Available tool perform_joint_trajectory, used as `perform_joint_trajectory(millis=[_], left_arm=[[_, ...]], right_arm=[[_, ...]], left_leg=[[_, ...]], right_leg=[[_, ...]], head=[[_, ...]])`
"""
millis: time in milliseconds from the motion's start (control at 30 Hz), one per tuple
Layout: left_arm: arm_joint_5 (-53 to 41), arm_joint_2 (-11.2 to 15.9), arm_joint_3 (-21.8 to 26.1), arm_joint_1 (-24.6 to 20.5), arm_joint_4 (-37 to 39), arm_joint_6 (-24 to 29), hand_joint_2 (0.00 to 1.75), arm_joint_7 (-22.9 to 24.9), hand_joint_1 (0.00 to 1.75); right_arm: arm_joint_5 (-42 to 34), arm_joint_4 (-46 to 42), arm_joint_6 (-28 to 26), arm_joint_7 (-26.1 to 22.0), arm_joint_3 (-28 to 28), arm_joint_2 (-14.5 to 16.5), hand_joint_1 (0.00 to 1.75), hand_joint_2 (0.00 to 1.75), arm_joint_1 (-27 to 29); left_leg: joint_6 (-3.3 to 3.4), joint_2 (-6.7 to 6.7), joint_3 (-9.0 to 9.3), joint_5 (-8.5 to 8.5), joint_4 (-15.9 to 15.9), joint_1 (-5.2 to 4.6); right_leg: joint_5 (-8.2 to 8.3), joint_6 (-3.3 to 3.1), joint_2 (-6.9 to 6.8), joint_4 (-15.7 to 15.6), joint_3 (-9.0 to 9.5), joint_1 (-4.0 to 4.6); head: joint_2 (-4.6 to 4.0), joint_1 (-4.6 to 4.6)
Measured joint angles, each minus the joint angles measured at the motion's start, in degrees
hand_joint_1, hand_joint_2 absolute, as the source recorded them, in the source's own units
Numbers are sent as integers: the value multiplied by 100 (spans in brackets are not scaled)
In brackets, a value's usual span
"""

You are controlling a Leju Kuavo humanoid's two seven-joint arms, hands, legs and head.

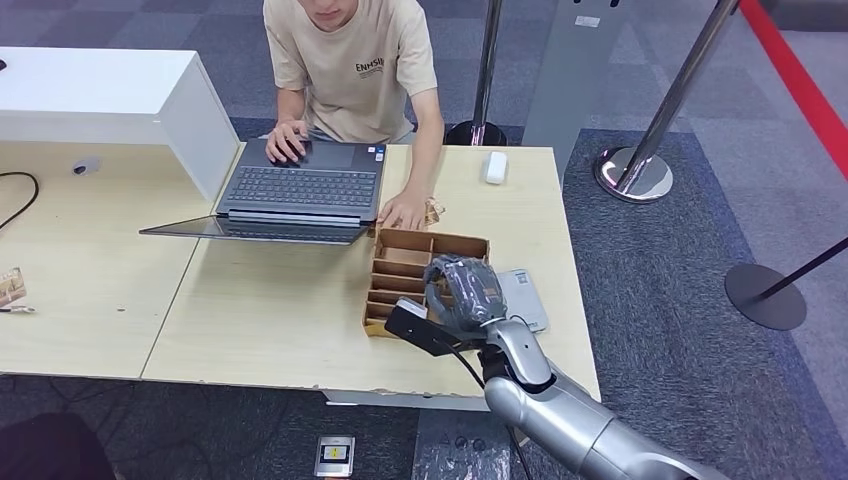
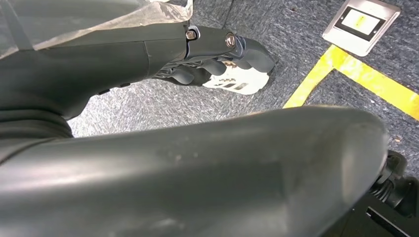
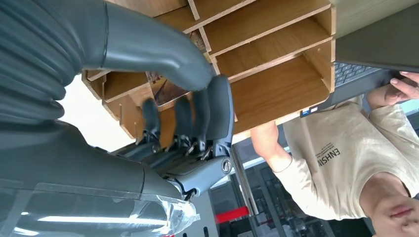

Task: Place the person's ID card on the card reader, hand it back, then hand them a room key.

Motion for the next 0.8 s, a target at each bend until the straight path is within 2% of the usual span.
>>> perform_joint_trajectory(millis=[67, 300, 800], left_arm=[[0, 3, 0, 3, 0, 1, 0, 0, 0], [-3, 6, 0, 7, 0, 0, 0, -4, 0], [-4, 5, 0, 2, 0, -2, 0, -4, 0]], right_arm=[[0, -14, 4, 2, 0, -2, 69, 175, 2], [2, -30, 45, 29, 0, -8, 33, 175, 5], [-1, -30, 115, 54, 0, -16, 43, 175, 14]], left_leg=[[0, 0, 0, 0, 0, 0], [0, 0, 0, 0, 0, 0], [0, 0, 0, 0, 0, 0]], right_leg=[[0, 0, 0, 0, 0, 0], [0, 0, 0, 0, 0, 0], [0, 0, 0, 0, 0, 0]], head=[[0, -1], [0, 0], [0, 0]])
